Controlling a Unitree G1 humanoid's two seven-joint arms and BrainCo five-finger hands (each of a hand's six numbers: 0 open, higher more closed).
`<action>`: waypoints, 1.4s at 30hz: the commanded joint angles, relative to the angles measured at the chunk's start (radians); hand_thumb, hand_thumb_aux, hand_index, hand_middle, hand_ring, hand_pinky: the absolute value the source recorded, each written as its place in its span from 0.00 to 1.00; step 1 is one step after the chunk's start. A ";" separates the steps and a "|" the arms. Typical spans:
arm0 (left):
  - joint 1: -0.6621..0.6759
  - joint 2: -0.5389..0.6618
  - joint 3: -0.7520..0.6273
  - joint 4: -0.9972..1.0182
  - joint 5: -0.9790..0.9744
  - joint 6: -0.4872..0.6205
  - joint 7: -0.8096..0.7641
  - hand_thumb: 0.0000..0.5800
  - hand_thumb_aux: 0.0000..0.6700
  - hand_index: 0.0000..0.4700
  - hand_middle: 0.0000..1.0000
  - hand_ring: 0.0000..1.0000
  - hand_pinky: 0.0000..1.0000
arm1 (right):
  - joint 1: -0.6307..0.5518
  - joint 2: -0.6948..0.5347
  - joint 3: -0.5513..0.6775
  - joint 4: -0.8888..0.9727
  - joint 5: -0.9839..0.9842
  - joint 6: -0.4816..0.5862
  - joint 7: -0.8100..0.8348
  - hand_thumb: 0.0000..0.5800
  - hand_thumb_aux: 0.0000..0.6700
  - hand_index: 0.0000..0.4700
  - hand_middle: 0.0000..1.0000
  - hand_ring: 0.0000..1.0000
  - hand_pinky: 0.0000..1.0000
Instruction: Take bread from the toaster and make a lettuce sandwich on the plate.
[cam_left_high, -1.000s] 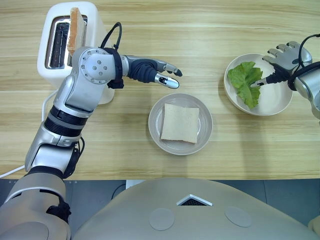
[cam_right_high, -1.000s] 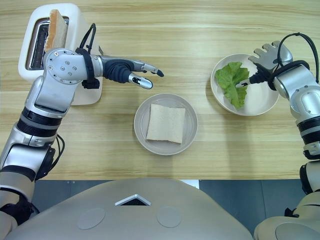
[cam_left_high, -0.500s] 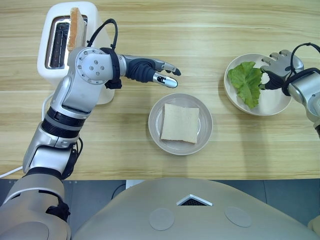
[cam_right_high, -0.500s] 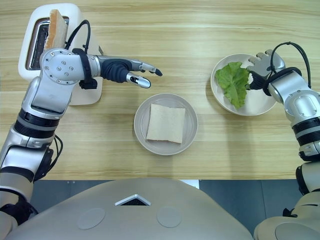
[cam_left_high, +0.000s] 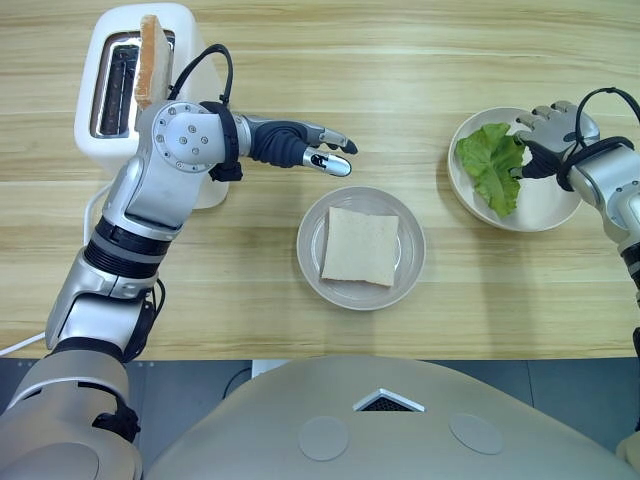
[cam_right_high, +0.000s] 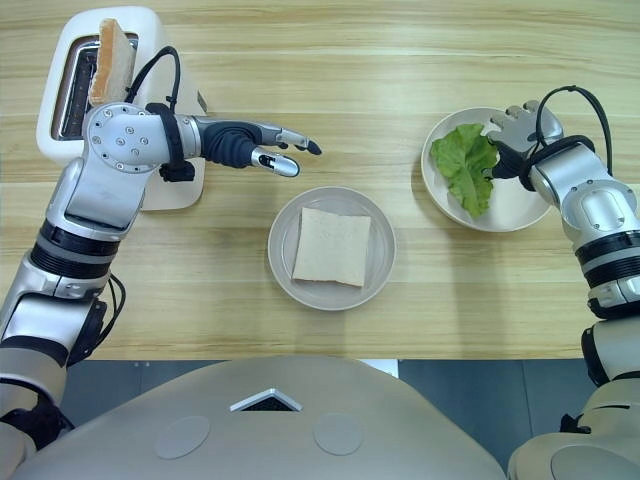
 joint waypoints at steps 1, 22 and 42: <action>0.008 0.000 0.000 0.013 -0.010 -0.005 0.002 0.00 0.00 0.00 0.00 0.00 0.00 | -0.012 0.029 0.012 0.028 0.007 -0.004 -0.006 0.70 0.45 0.45 0.00 0.00 0.00; 0.025 0.009 0.027 0.047 -0.028 -0.044 0.033 0.00 0.00 0.00 0.00 0.00 0.00 | 0.002 -0.029 -0.073 -0.077 0.127 -0.040 0.047 1.00 1.00 1.00 0.00 0.00 0.00; -0.002 0.107 0.277 -0.224 -0.150 -0.015 0.061 0.00 0.00 0.00 0.00 0.00 0.00 | 0.180 0.061 -0.219 -0.572 0.605 -0.085 0.372 1.00 1.00 1.00 0.00 0.00 0.00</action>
